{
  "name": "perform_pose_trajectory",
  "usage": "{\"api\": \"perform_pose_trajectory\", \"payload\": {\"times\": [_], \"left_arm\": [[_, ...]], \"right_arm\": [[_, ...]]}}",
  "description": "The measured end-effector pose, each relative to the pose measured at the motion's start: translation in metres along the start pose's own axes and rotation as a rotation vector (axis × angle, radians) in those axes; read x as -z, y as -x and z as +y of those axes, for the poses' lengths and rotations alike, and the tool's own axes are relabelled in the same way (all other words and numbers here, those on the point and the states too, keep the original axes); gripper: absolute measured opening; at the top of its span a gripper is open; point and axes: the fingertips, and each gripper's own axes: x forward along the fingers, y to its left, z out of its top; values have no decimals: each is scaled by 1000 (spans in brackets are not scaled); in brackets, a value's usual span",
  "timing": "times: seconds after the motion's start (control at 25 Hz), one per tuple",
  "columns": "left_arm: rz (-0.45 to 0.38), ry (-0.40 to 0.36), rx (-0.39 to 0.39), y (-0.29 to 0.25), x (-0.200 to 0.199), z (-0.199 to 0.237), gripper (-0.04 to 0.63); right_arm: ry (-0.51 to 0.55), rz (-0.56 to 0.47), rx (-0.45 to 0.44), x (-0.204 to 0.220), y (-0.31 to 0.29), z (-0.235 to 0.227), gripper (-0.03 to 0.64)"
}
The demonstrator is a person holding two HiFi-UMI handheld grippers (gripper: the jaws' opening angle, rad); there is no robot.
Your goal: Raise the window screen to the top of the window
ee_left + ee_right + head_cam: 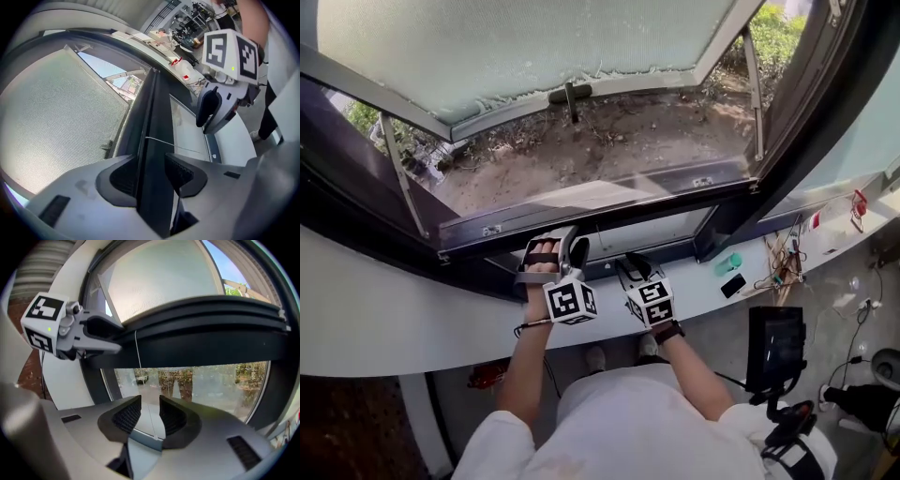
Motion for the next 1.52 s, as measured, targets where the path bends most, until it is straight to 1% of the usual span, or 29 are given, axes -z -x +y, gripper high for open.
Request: {"api": "perform_pose_trajectory", "payload": {"times": [0.16, 0.28, 0.36, 0.44, 0.64, 0.76, 0.84, 0.92, 0.96, 1.0, 1.08, 1.16, 1.28, 1.4, 1.52], "left_arm": [[7, -23, -6, 0, -1, 0, 156], [7, -27, -2, 0, -1, 0, 156], [9, -27, -3, 1, 0, 0, 156], [6, -17, -15, 3, 0, 1, 156], [-2, 7, -43, 2, -1, 2, 156], [5, 6, -47, 2, 0, 2, 156], [11, 7, -46, 0, 0, 2, 156], [20, 4, -41, -2, 1, 2, 156], [25, 1, -37, -2, 1, 1, 156], [29, 1, -32, -2, 1, 0, 156], [30, 1, -25, -2, 2, -3, 156], [22, 2, -24, -2, 2, -3, 156], [-12, 22, -32, 1, 1, 1, 155], [-18, 28, -33, 3, 1, 1, 155], [-11, -12, -13, 3, 3, 1, 142]], "right_arm": [[90, 103, -29, 49, -32, 2, 158], [117, 187, -61, 92, -58, 2, 161], [110, 225, -76, 120, -77, 1, 161], [99, 248, -85, 136, -93, -1, 161], [41, 310, -71, 173, -136, -12, 160], [39, 358, -58, 197, -163, -15, 160], [43, 383, -36, 207, -179, -21, 160], [43, 380, -27, 207, -188, -24, 157], [46, 371, -22, 207, -188, -25, 120], [47, 364, -17, 206, -186, -24, 61], [28, 364, -23, 205, -173, -18, 61], [-5, 367, -51, 204, -159, -10, 61], [-54, 397, -81, 210, -134, -2, 60], [-94, 443, -79, 227, -102, 3, 60], [-166, 430, -41, 241, -69, -2, 58]]}}
